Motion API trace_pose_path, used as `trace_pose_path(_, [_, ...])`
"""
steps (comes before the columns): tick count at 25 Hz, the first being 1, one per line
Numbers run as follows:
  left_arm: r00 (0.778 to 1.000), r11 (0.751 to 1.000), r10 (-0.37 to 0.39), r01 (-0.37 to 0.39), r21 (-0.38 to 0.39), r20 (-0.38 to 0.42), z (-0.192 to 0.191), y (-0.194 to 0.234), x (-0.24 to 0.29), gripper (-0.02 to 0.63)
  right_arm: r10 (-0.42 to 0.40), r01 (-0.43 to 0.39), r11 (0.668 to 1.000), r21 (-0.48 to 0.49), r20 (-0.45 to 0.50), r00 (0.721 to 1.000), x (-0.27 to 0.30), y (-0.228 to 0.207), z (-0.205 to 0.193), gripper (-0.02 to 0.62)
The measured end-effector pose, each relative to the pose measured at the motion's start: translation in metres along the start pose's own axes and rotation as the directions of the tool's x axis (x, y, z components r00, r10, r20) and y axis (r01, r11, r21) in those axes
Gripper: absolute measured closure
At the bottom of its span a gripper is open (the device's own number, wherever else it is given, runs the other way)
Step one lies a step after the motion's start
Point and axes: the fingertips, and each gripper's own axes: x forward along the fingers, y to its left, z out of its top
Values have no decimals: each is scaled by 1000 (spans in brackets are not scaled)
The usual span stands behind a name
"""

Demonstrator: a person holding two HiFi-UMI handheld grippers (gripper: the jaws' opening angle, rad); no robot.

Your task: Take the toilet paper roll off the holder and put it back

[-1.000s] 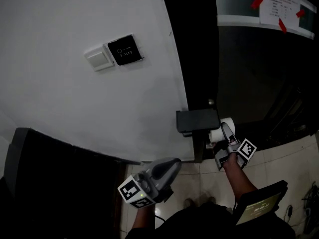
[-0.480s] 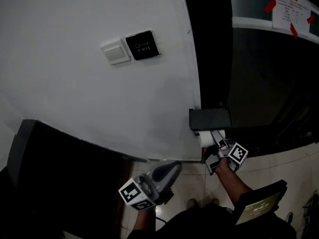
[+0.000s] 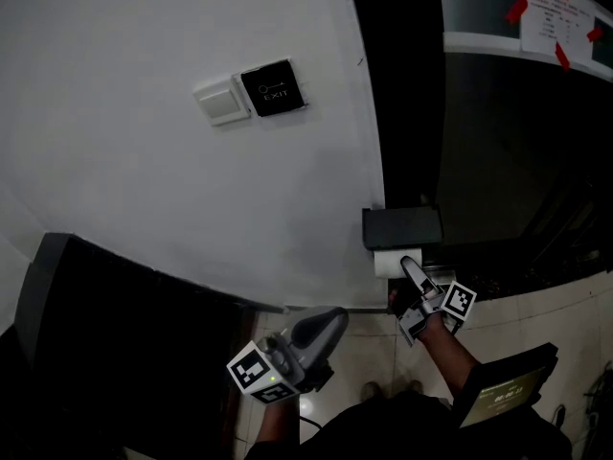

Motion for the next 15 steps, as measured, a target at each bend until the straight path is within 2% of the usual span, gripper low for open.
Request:
trace_pose_path(3, [1000,1000,-17,17,0,5,0,-2,8,606,-11,9,1000,-29,-54,998,-30,7,-18,155])
trace_pose_path(6, [999,999,-39,39,-2,6,0,-2,16,606,-31,26,996,-82,-62,998,-62,13,-21,181])
trace_pose_path(8, [998,998,-58,58,-7,12,-1,-4,24,606,8,-20,992,-125,-93,996,-73,32,-20,207])
trace_pose_path(10, [996,996,-83,83,-8,19,0,-8,33,606,76,-101,976,-193,-133,988,-77,65,-19,242])
trace_pose_path(12, [993,993,-117,117,-9,26,1,-15,44,606,119,-167,937,-307,-167,979,-79,101,-17,318])
trace_pose_path(13, [990,991,-135,135,-9,31,1,-18,49,606,125,-187,907,-378,-182,975,-79,117,-16,353])
trace_pose_path(15, [986,986,-163,164,-9,41,3,-24,59,606,104,-203,823,-531,-210,972,-80,141,-12,459])
